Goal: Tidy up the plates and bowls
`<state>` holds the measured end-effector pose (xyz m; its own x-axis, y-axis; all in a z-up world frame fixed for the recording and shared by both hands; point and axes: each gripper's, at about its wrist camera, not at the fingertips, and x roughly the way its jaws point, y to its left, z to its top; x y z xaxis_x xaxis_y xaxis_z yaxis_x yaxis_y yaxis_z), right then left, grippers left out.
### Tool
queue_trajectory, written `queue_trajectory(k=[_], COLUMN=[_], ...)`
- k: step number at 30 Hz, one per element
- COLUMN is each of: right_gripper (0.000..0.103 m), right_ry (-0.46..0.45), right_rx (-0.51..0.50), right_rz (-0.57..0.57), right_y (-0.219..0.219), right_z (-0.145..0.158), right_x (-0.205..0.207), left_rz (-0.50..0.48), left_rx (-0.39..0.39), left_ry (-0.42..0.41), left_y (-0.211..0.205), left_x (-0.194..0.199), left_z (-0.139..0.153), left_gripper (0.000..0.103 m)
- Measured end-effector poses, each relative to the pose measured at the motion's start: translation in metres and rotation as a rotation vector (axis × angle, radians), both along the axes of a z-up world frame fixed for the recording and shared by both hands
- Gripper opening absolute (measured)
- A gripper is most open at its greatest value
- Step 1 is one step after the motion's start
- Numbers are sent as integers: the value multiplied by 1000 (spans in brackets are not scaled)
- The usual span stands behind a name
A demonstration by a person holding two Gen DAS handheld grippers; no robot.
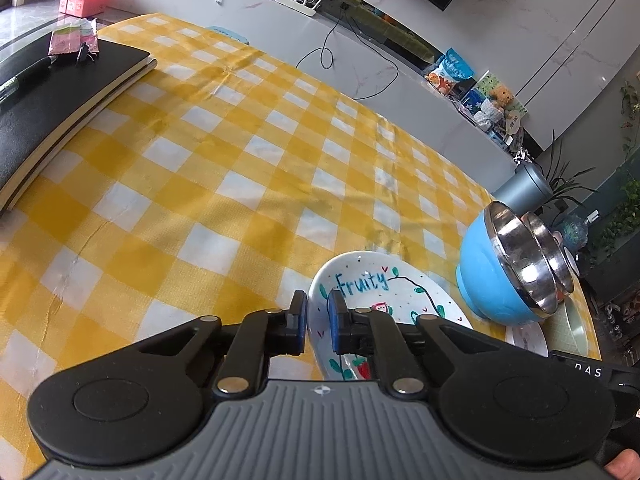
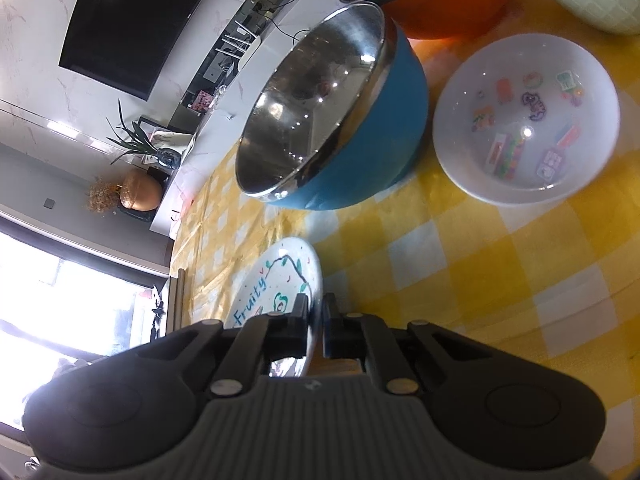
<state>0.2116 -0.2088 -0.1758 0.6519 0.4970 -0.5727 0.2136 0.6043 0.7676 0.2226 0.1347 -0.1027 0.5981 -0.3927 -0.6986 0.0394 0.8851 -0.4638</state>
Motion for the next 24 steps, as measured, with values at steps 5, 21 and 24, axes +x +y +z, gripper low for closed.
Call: queue_trajectory(k=[5, 21, 24], right_gripper=[5, 5, 5], right_ry=[-20, -53, -51], right_rx=[-6, 11, 0], right_rz=[17, 43, 41], right_y=[-3, -25, -26], right_z=[12, 44, 46], right_x=[-7, -82, -99], left_rz=[7, 29, 28], left_rx=[-17, -64, -48], left_ry=[-23, -61, -60], left_y=[-1, -12, -18], left_x=[-12, -94, -109], left_z=[12, 50, 49], left_gripper=[12, 12, 12])
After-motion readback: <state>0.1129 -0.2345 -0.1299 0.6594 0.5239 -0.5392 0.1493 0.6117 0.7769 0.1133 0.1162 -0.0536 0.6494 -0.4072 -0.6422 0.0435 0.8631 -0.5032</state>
